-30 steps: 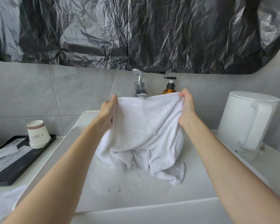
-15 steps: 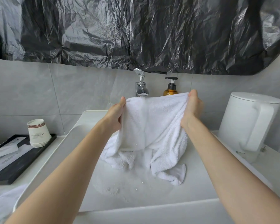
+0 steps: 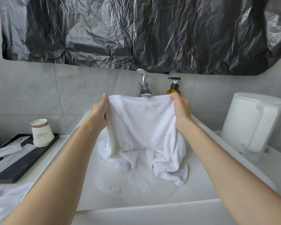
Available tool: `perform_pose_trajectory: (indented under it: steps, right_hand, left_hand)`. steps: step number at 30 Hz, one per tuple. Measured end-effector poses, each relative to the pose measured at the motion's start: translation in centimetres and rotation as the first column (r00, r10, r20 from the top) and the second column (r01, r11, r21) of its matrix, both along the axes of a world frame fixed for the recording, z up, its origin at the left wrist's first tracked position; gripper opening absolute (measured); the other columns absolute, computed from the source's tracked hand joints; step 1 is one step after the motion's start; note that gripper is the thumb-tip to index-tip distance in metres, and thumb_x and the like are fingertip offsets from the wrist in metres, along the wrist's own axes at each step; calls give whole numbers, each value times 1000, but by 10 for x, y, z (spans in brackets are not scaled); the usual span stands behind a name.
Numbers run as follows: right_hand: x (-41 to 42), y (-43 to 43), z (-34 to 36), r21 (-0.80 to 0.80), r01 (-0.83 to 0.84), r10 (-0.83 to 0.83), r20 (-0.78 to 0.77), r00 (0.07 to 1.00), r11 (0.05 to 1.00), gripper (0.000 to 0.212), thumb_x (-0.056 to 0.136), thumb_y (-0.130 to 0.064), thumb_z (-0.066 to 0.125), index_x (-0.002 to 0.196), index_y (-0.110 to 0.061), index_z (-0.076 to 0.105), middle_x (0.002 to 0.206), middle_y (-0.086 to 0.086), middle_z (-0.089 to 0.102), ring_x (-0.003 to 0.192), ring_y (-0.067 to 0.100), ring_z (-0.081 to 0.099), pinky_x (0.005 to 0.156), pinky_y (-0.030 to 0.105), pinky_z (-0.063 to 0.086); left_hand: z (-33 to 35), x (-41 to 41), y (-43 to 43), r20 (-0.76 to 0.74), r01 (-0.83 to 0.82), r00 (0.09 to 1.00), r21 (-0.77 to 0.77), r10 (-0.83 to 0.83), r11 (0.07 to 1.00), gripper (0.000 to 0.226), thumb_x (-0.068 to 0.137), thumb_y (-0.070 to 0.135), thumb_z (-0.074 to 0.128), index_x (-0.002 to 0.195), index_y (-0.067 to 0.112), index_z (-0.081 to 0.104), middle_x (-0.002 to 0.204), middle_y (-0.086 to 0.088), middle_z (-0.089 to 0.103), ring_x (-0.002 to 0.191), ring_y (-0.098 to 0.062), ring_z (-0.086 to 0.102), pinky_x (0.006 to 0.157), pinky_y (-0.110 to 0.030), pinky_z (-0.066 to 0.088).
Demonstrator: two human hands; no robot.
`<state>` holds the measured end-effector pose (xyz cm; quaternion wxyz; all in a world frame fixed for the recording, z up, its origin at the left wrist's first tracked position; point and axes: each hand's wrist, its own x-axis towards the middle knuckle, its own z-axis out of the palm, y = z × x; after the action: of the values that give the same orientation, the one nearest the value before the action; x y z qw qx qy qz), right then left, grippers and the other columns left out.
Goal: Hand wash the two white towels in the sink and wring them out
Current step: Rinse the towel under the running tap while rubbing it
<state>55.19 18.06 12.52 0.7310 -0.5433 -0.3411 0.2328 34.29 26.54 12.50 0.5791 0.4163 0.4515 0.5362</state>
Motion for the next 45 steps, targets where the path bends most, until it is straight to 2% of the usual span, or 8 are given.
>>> perform_pose_trajectory:
  steps: [8, 16, 23, 27, 31, 37, 41, 45]
  right_hand:
    - [-9, 7, -10, -86, -282, 293, 182, 939, 956, 18, 75, -33, 64, 76, -16, 60, 81, 8, 47, 75, 21, 44, 71, 32, 31]
    - [-13, 14, -13, -103, -434, 440, 369, 819, 895, 16, 98, -23, 55, 87, -20, 67, 84, 0, 64, 82, 14, 56, 76, 27, 42]
    - [-10, 13, -12, -98, -467, 464, 403, 789, 879, 14, 98, -22, 55, 100, -20, 69, 100, -1, 69, 95, 10, 61, 89, 25, 47]
    - [-5, 10, -14, -215, -406, 459, 461, 760, 888, 17, 95, -28, 59, 100, -12, 65, 87, -7, 65, 76, -1, 58, 68, 6, 43]
    - [-3, 12, -24, -509, -336, 602, 561, 568, 792, 37, 94, -46, 55, 74, -15, 60, 67, -5, 52, 61, 7, 45, 56, 20, 33]
    - [3, 14, -23, -442, -243, 492, 633, 598, 864, 39, 94, -47, 54, 70, -20, 43, 65, -9, 37, 61, 9, 36, 63, 30, 27]
    - [4, 12, -6, -215, -220, 307, 600, 739, 951, 28, 95, -36, 55, 77, -16, 47, 65, -5, 37, 63, 11, 36, 61, 30, 28]
    - [19, 7, -10, -279, -62, 251, 717, 651, 958, 26, 79, -62, 55, 89, -38, 58, 89, -16, 65, 85, 13, 62, 74, 37, 50]
  left_hand:
    - [-6, -12, 10, -42, -298, 952, 97, 303, 950, 38, 103, 39, 36, 119, 9, 51, 116, -4, 54, 113, -23, 53, 92, -30, 40]
    - [-24, -5, 11, -725, -34, 617, 363, 305, 931, 46, 98, 32, 44, 124, -5, 53, 129, -25, 57, 115, -38, 56, 94, -42, 43]
    - [-12, 38, -30, -555, 564, 762, 315, -334, 764, 31, 103, 42, 40, 113, 25, 64, 103, 17, 65, 94, 3, 59, 78, -7, 42]
    - [-11, 33, -20, -381, 406, 892, 439, -244, 801, 24, 101, 28, 50, 79, 22, 50, 78, 1, 49, 78, -15, 45, 67, -28, 33]
    - [-5, 27, -15, -227, 168, 972, 489, -62, 856, 29, 101, 28, 50, 72, 24, 45, 68, 5, 37, 63, -9, 35, 55, -25, 26]
    - [5, 8, -4, 28, -141, 990, 369, 141, 919, 33, 100, 31, 48, 70, 24, 38, 65, 7, 30, 59, -9, 27, 55, -28, 21]
    - [2, 1, -1, -61, -113, 987, 372, 146, 921, 35, 101, 31, 47, 69, 23, 36, 64, 5, 29, 54, -10, 25, 47, -25, 20]
    - [-5, 13, -7, -242, 0, 963, 453, 123, 891, 30, 102, 22, 45, 73, 20, 39, 69, 4, 37, 57, -8, 33, 40, -10, 27]
